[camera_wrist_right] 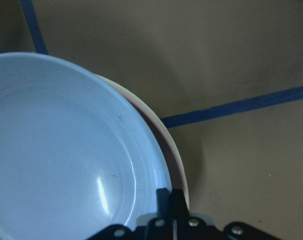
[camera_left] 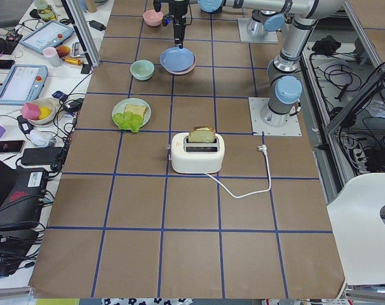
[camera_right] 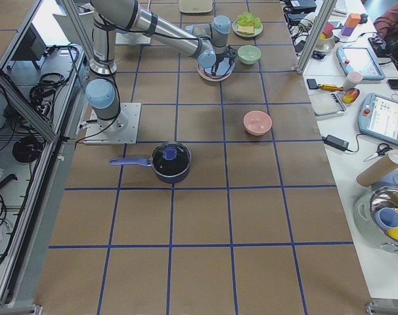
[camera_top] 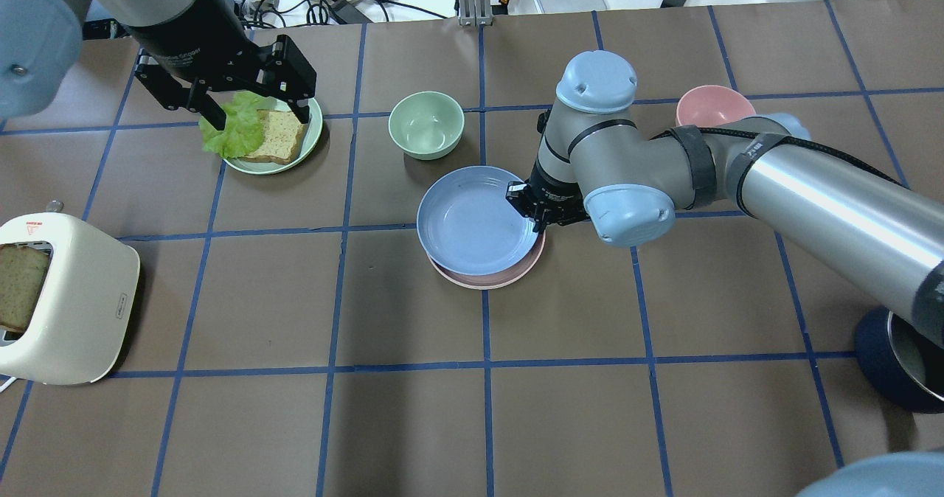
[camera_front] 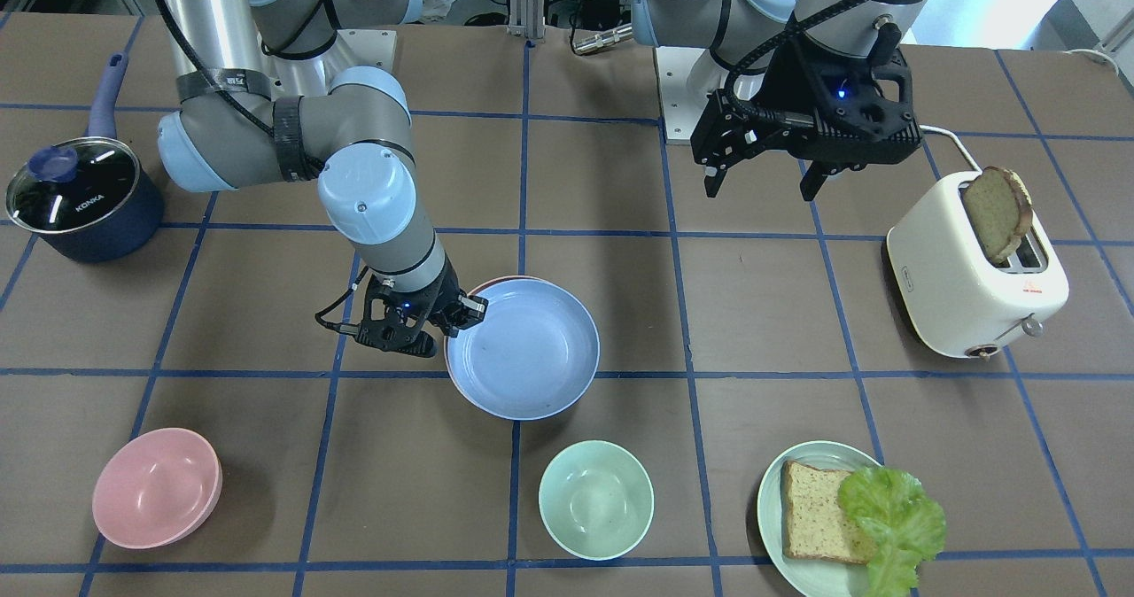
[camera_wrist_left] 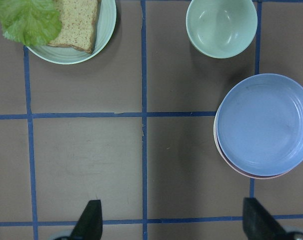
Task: Stack three plates with pink and blue
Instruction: 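Open the right gripper to release the blue plate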
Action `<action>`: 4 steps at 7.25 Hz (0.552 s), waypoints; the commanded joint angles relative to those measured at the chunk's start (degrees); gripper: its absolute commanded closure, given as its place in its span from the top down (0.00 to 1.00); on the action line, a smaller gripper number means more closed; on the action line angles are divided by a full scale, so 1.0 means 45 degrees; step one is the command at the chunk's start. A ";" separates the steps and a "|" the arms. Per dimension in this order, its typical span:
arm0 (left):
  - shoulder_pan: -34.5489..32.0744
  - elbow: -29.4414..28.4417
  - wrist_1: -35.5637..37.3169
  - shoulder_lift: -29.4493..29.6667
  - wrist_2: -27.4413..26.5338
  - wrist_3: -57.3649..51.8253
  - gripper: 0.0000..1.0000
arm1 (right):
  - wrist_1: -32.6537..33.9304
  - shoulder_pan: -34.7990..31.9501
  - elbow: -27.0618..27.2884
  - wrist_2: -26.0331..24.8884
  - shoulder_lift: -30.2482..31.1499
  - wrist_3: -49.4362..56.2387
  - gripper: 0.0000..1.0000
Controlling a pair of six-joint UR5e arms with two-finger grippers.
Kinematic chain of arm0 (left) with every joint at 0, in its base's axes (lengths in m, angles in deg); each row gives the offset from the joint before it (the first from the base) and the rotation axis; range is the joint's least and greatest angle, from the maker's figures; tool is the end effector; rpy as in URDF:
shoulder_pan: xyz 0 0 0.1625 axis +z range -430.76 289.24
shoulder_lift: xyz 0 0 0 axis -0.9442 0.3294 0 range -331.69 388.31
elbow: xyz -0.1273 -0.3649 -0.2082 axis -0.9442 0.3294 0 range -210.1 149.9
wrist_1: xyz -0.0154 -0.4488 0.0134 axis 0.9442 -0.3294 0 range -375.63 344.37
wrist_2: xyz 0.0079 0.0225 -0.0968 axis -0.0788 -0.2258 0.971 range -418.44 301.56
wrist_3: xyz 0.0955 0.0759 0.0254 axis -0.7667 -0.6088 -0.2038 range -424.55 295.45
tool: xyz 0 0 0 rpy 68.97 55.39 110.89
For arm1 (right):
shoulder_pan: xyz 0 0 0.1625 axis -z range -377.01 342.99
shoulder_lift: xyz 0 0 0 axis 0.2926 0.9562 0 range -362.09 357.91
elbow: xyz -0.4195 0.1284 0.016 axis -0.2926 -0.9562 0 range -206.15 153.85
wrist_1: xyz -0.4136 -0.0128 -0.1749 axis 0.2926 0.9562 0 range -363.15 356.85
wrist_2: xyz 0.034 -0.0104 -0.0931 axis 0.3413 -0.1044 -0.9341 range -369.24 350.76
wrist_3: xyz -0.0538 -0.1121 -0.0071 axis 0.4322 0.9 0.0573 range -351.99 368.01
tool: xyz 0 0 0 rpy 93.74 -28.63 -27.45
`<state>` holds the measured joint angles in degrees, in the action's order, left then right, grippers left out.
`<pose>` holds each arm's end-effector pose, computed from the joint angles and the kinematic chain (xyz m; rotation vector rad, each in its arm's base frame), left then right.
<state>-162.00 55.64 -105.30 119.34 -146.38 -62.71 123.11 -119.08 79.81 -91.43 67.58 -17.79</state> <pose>-0.1495 -0.5404 0.5075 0.0149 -3.1025 0.0948 0.2718 -0.5533 0.1968 0.3605 2.9905 0.0676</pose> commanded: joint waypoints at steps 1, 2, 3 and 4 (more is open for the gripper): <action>0.0000 0.0008 0.0005 -0.0014 -0.0010 0.0000 1.00 | 0.0108 -0.0032 -0.0012 -0.0035 -0.0072 -0.0046 0.00; 0.0000 0.0008 0.0005 -0.0014 -0.0010 0.0000 1.00 | 0.0108 -0.0013 -0.0031 -0.0055 -0.0072 -0.0027 0.00; 0.0019 0.0008 0.0005 -0.0014 -0.0010 0.0000 1.00 | 0.0108 0.0045 -0.0031 -0.0055 -0.0072 0.0070 0.00; 0.0020 0.0008 0.0005 -0.0014 -0.0010 0.0000 1.00 | 0.0089 0.0084 0.0046 -0.0016 -0.0053 0.0148 0.00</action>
<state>-161.94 55.68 -105.28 119.28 -146.42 -62.71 123.57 -118.94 79.77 -91.63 67.28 -17.55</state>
